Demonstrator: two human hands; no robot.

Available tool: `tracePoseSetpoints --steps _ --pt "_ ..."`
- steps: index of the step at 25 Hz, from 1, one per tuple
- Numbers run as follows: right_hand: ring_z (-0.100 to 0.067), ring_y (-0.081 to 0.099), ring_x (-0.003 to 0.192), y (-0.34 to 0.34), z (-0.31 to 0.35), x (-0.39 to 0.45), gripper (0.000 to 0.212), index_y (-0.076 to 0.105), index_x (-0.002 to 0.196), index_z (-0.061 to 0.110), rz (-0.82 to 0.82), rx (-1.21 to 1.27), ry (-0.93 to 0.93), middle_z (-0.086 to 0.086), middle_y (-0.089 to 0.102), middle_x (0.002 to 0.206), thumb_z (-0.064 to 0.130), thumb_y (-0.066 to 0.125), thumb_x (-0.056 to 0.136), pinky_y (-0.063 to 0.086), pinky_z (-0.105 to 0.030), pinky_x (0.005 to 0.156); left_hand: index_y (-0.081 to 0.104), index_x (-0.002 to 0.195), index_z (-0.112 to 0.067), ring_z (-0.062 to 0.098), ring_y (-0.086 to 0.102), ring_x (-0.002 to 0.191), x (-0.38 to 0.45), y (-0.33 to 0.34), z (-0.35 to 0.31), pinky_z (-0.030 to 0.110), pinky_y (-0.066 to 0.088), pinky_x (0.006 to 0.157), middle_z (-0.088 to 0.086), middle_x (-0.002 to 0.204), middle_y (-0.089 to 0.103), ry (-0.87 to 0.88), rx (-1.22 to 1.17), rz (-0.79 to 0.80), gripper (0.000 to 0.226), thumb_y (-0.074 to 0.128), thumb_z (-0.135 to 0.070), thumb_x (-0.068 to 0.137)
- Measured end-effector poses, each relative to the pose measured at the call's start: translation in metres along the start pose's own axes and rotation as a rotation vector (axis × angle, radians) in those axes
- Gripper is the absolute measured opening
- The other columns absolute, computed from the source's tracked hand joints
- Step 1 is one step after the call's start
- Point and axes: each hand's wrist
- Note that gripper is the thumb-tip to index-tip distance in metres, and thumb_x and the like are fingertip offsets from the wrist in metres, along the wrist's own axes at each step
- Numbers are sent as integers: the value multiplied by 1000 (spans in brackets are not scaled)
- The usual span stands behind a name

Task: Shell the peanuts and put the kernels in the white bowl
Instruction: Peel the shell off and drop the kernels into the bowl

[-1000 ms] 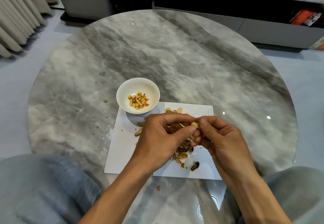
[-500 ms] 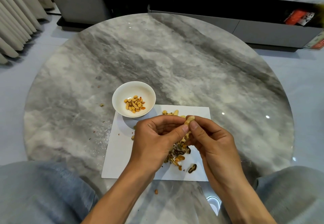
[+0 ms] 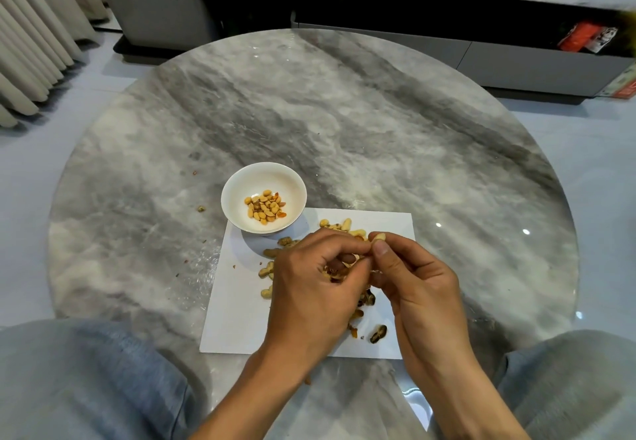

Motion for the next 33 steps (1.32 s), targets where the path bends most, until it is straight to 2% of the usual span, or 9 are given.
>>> tracePoseSetpoints --steps 4,7,11,14,16,18,23,28,33 --pt "-25 73 97 -3 3 -1 19 76 104 11 50 -62 -18 -7 77 102 15 60 93 58 -33 84 77 92 -26 6 72 78 4 -4 -4 23 59 72 -9 82 76 -216 -224 68 25 73 -2 86" --pt "-26 74 97 0 2 -2 22 76 106 11 111 -85 -21 -9 77 102 17 61 91 58 -29 83 78 98 -27 8 71 81 7 -7 1 28 60 74 -7 86 74 -248 -241 91 27 74 -4 85" --pt "-25 75 92 -3 3 1 26 76 104 8 123 -111 -37 -11 78 96 20 65 84 59 -26 79 79 102 -19 13 72 93 8 -7 5 32 60 80 -5 96 75 -257 -275 131 23 73 -5 86" --pt "-28 74 92 -5 1 2 25 77 103 9 122 -149 -44 -12 77 95 21 66 83 60 -33 83 78 104 -19 13 72 97 7 -6 3 29 57 84 -2 99 77 -417 -434 172 21 77 -18 83" --pt "-28 74 96 -4 -1 1 27 77 104 7 117 -155 -56 -12 77 98 20 67 83 59 -37 88 76 107 -17 16 72 100 4 -4 4 31 57 87 1 102 77 -493 -518 213 35 84 -28 75" --pt "-26 74 99 -3 -3 1 26 76 105 7 101 -154 -79 -11 77 100 17 68 83 58 -38 90 76 106 -14 19 73 100 2 -1 4 32 58 87 4 101 77 -500 -535 203 37 84 -27 72" --pt "-25 73 100 -1 -7 -2 18 77 103 7 53 -148 -101 -10 78 99 5 66 89 57 -38 92 76 103 -9 21 74 96 -1 5 3 27 58 82 7 96 78 -487 -575 143 22 75 -6 81" --pt "-23 74 96 4 -8 -4 17 78 99 10 40 -121 -121 -8 78 96 3 65 89 59 -30 84 77 102 -11 18 74 96 -2 5 1 29 58 85 2 97 78 -438 -541 102 20 73 -3 84" --pt "-26 73 101 3 -3 1 23 76 109 10 68 -48 -14 -11 77 104 14 66 89 58 -34 88 72 117 -18 10 70 105 5 0 -1 29 56 92 -4 108 76 -418 -502 174 28 68 -9 91"
Point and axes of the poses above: each hand's wrist, its own x-axis towards the middle knuckle, its own y-axis out of the palm, z = x × y
